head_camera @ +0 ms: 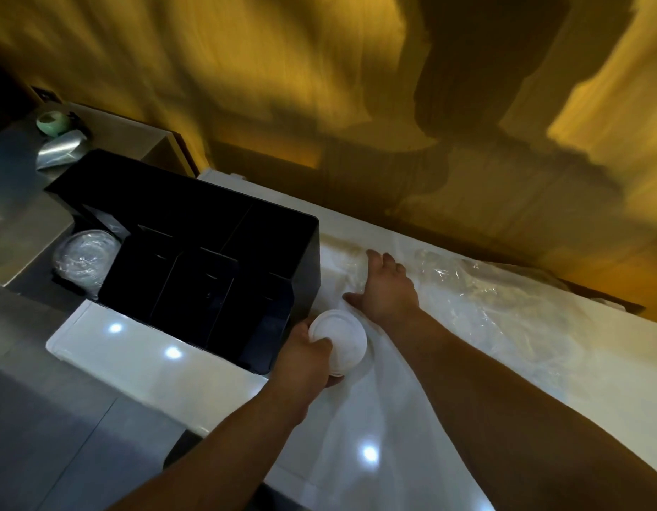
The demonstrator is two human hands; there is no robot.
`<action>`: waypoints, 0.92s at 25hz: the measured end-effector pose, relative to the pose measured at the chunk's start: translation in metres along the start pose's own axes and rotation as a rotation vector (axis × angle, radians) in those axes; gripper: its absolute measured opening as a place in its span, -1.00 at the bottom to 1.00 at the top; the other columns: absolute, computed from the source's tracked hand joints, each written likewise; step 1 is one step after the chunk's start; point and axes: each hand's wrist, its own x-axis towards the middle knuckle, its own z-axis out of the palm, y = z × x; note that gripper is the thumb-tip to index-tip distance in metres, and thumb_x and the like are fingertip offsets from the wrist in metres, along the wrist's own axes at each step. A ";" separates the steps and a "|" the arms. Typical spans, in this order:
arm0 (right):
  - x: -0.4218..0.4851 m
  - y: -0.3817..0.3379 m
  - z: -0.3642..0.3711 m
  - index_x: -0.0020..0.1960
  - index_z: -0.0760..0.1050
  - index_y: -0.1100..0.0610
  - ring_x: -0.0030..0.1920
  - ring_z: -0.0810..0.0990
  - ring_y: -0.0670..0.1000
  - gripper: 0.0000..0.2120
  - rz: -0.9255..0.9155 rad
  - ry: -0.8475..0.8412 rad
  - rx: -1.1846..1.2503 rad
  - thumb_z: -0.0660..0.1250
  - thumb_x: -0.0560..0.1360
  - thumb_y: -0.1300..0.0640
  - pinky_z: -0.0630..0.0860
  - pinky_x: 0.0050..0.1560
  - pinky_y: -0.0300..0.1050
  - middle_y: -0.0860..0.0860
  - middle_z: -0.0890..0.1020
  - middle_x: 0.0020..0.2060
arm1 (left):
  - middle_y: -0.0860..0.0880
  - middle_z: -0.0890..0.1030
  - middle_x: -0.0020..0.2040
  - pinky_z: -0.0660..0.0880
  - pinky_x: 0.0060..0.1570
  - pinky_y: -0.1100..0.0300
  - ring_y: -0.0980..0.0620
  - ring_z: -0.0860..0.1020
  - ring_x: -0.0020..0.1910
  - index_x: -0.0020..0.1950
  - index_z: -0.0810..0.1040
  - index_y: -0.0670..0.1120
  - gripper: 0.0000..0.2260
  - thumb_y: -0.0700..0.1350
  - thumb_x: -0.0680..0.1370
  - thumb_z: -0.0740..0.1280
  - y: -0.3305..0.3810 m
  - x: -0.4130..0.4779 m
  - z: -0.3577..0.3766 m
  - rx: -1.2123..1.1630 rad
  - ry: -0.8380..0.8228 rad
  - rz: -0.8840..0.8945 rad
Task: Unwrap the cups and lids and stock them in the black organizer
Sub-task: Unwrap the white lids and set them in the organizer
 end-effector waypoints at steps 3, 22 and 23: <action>0.004 0.003 0.003 0.60 0.18 0.09 0.41 0.45 0.28 -0.16 -0.025 0.010 -0.044 0.48 0.50 -0.19 0.48 0.34 0.17 0.20 0.45 0.47 | -0.19 0.43 0.38 0.67 0.03 -0.23 -0.32 0.44 0.33 0.51 0.42 -0.03 -0.56 -0.30 0.65 0.28 0.000 0.003 0.000 0.036 0.019 0.006; -0.062 0.024 -0.036 0.36 0.44 -0.15 0.14 0.59 0.06 -0.40 0.046 -0.032 0.542 0.42 0.38 -0.29 0.50 0.00 -0.06 -0.02 0.58 0.24 | -0.09 0.49 0.23 0.70 -0.31 0.04 -0.19 0.52 0.15 0.45 0.47 0.01 -0.62 -0.26 0.65 0.30 -0.014 0.010 -0.008 0.020 -0.005 0.060; -0.071 0.024 -0.043 0.28 0.47 -0.21 0.07 0.62 0.01 -0.49 0.059 -0.031 0.612 0.35 0.37 -0.32 0.49 -0.06 -0.09 -0.09 0.60 0.18 | -0.10 0.50 0.26 0.69 -0.33 0.06 -0.20 0.52 0.17 0.45 0.47 0.01 -0.61 -0.26 0.65 0.29 -0.014 0.011 -0.008 0.005 -0.011 0.061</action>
